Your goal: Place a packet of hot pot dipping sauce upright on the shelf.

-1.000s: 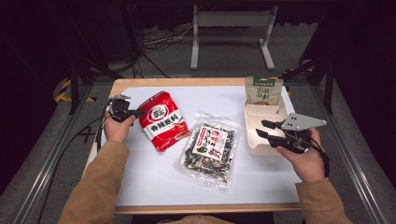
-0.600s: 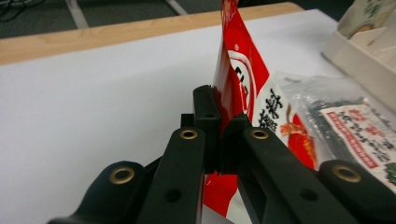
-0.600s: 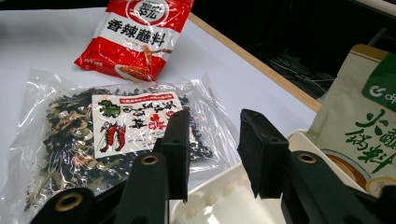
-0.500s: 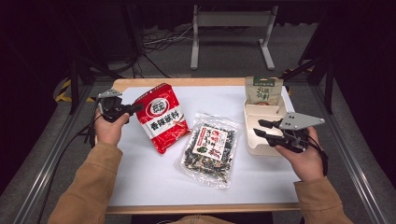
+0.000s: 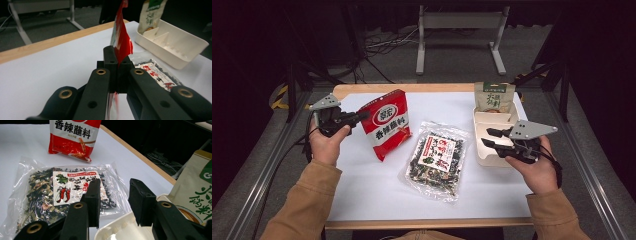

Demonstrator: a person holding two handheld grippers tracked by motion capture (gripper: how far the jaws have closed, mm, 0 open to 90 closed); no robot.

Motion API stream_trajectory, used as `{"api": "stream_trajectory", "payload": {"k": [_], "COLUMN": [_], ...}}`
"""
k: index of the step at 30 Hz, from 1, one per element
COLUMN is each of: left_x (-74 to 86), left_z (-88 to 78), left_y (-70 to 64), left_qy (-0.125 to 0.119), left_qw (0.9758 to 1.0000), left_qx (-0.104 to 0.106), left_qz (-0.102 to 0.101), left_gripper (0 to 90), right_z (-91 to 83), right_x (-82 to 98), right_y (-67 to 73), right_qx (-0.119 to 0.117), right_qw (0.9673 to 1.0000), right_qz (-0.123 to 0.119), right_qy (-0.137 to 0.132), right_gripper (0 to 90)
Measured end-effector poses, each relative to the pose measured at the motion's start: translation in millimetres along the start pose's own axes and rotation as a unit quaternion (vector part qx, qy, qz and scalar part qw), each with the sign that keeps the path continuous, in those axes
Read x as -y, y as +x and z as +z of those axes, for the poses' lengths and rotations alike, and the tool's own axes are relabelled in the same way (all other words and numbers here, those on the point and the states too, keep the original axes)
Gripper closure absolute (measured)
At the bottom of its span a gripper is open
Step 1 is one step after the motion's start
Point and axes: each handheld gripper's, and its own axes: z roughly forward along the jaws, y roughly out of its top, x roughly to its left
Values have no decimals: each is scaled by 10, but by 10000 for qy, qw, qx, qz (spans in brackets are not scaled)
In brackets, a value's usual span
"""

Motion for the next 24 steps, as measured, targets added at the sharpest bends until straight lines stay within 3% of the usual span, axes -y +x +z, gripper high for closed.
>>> {"api": "stream_trajectory", "payload": {"k": [5, 12, 19, 24], "left_x": [-82, -165, -240, -254], "left_z": [-97, -253, -406, -456], "left_y": [-188, -311, -510, -574], "left_qy": [14, -123, -350, -351], "left_qw": [9993, 9984, 9954, 9923], "left_qx": [-21, 137, 545, 861], "left_qz": [384, 533, 701, 820], "left_gripper": [897, 900, 900, 900], "right_z": [3, 21, 41, 65], "right_x": [-19, -47, -112, -153], "right_y": [12, 36, 112, 171], "right_qx": [-58, -289, -491, -651], "right_qw": [10000, 9993, 9983, 9971], "right_qz": [-10, 127, 178, 274], "right_qy": [-31, -177, -256, -288], "right_gripper": [612, 585, 553, 533]}}
